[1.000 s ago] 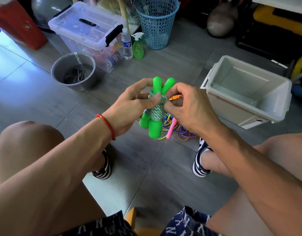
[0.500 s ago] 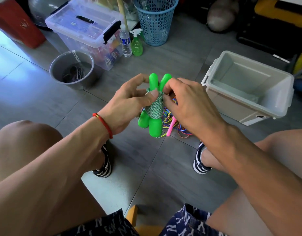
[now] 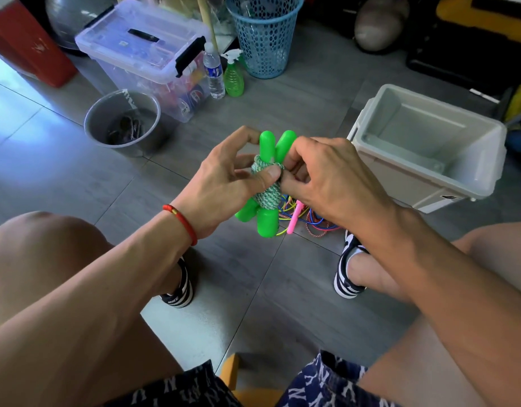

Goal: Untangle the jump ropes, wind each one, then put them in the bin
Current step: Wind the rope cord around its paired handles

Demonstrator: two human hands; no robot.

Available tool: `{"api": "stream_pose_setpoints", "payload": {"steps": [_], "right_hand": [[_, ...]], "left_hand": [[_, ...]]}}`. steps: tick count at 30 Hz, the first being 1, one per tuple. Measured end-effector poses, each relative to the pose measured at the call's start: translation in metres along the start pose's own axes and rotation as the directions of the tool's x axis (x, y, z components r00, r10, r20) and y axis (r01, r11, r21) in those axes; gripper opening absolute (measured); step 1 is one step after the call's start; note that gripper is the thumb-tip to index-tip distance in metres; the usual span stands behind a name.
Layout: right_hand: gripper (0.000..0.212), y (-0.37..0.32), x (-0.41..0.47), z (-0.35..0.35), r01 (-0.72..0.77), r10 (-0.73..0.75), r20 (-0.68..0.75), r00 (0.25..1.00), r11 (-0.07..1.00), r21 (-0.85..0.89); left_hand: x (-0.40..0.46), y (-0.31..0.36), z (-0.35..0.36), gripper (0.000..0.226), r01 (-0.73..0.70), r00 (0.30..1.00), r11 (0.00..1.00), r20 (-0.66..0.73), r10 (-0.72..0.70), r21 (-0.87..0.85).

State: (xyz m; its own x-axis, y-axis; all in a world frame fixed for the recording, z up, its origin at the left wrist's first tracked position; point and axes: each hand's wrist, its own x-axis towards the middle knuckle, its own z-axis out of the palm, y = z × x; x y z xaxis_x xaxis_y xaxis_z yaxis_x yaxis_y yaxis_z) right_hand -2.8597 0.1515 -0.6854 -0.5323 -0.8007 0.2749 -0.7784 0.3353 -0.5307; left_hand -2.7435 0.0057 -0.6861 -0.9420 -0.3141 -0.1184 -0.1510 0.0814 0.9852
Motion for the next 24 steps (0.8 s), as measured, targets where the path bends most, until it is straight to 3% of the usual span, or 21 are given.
{"api": "stream_pose_setpoints", "payload": {"steps": [7,10,13,16,19,24], "right_hand": [[0.013,-0.003,-0.002,-0.001,0.004,-0.003,-0.022,1.0,0.998,0.06],[0.011,-0.003,-0.002,-0.006,0.029,-0.027,-0.053,0.998,0.999,0.035],[0.011,-0.002,-0.002,-0.011,0.059,-0.058,-0.025,0.998,0.998,0.038],[0.01,-0.002,-0.005,-0.01,0.075,-0.077,0.022,0.997,0.995,0.062],[0.007,-0.002,-0.005,-0.013,0.1,-0.105,0.062,0.993,0.992,0.078],[0.015,-0.001,-0.006,-0.018,0.082,-0.107,0.157,0.982,0.985,0.155]], "left_hand": [[0.001,0.003,0.0,0.025,0.053,0.999,0.996,-0.008,-0.054,-0.068],[0.001,0.004,-0.006,0.023,0.146,0.989,0.964,0.062,-0.135,-0.223],[-0.001,0.006,-0.01,0.031,0.152,0.983,0.943,0.148,-0.112,-0.296],[-0.005,0.005,-0.01,0.037,0.101,0.98,0.966,0.189,-0.056,-0.239],[-0.008,0.001,-0.006,0.032,0.037,0.992,0.987,0.124,-0.017,-0.157],[-0.009,0.0,-0.004,0.031,-0.104,0.991,0.987,0.098,0.093,0.12]]}}
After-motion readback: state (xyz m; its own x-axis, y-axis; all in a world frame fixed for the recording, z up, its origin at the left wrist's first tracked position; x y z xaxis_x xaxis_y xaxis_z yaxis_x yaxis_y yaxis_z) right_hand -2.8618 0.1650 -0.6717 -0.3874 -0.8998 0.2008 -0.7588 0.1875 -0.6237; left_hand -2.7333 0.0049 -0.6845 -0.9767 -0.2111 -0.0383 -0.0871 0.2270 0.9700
